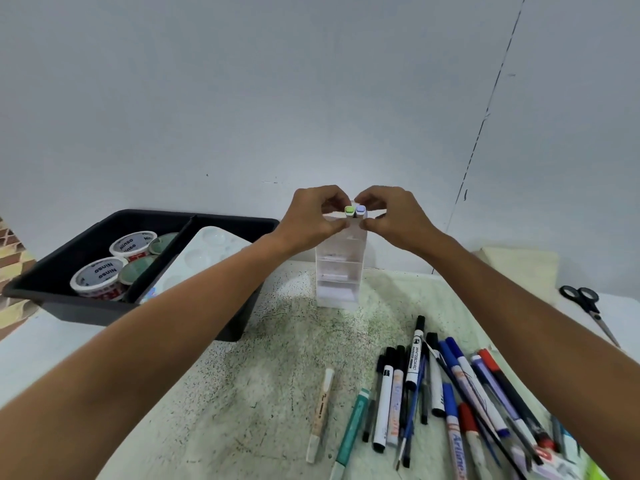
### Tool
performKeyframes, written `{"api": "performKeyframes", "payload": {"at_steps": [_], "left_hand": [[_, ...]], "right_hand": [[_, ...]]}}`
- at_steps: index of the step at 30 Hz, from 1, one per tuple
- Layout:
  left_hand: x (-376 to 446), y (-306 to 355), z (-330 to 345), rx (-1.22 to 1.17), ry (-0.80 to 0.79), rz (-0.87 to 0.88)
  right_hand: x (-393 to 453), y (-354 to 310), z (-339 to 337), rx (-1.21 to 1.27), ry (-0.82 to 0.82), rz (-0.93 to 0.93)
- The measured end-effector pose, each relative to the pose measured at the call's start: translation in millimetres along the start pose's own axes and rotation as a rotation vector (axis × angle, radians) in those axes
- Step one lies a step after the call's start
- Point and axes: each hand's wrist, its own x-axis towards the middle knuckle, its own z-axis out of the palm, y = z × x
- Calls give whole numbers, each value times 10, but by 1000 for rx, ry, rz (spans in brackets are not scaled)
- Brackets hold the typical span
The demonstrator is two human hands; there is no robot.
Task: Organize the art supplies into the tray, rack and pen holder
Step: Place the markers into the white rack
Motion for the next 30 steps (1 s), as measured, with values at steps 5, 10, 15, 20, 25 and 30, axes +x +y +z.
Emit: {"api": "performKeyframes", "payload": {"at_steps": [5,10,15,20,25,30], "left_hand": [[-180,-49,-25,174,28,63],[-573,-103,-20,300,172,213],[-1219,-117,187,242,-517,-18],[-1587,-301,451,337,-846,-207],[-1641,-407,428,308,-844,-267],[-1656,-453,407,269,-791,-309]], "right_hand": [[-160,47,68,23,91,36],[-653,107,217,16,278,-38],[-1213,168,435,-91,-628,88],[-1430,97,672,-221,-952,130],[-1474,144,771,-224,-997,126],[-1373,161,702,-97,-1006,211]]}}
